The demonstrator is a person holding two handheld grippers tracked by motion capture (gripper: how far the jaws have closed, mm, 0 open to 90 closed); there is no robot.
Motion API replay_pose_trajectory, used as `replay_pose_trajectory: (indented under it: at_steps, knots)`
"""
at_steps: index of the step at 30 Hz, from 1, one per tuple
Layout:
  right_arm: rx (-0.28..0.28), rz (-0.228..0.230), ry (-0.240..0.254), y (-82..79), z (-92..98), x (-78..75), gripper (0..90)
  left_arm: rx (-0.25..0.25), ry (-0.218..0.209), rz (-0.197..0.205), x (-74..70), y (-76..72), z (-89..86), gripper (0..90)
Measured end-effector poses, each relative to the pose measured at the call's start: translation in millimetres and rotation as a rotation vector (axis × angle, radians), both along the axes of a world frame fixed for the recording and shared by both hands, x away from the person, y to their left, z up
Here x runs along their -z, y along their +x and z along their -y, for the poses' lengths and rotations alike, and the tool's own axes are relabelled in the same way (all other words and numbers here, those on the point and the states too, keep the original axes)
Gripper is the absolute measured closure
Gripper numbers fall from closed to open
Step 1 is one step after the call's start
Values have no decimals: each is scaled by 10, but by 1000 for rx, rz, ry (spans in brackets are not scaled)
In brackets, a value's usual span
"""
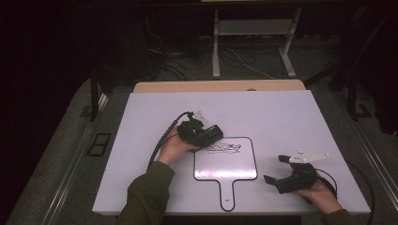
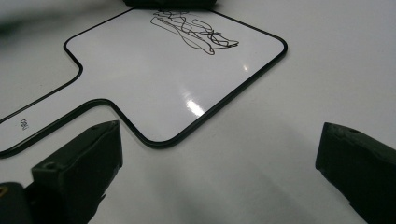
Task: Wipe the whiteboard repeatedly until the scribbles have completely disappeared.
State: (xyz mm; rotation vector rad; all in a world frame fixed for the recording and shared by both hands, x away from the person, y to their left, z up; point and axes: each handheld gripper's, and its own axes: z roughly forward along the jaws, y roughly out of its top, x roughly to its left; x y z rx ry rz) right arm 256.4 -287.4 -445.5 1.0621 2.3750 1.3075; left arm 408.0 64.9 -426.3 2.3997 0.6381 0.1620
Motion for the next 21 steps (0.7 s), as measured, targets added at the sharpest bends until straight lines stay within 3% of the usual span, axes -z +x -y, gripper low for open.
replay_pose_trajectory:
  at_steps: [2, 7, 21]
  knots:
    - [0, 1, 1, -2, -1, -1, 0, 7, 31, 12, 26, -7, 23, 389]
    - [1, 0, 1, -1, 1, -2, 0, 10, 46, 24, 32, -24, 39, 390]
    - [-3, -3, -3, 0, -6, 2, 0, 23, 61, 42, 29, -62, 84, 390]
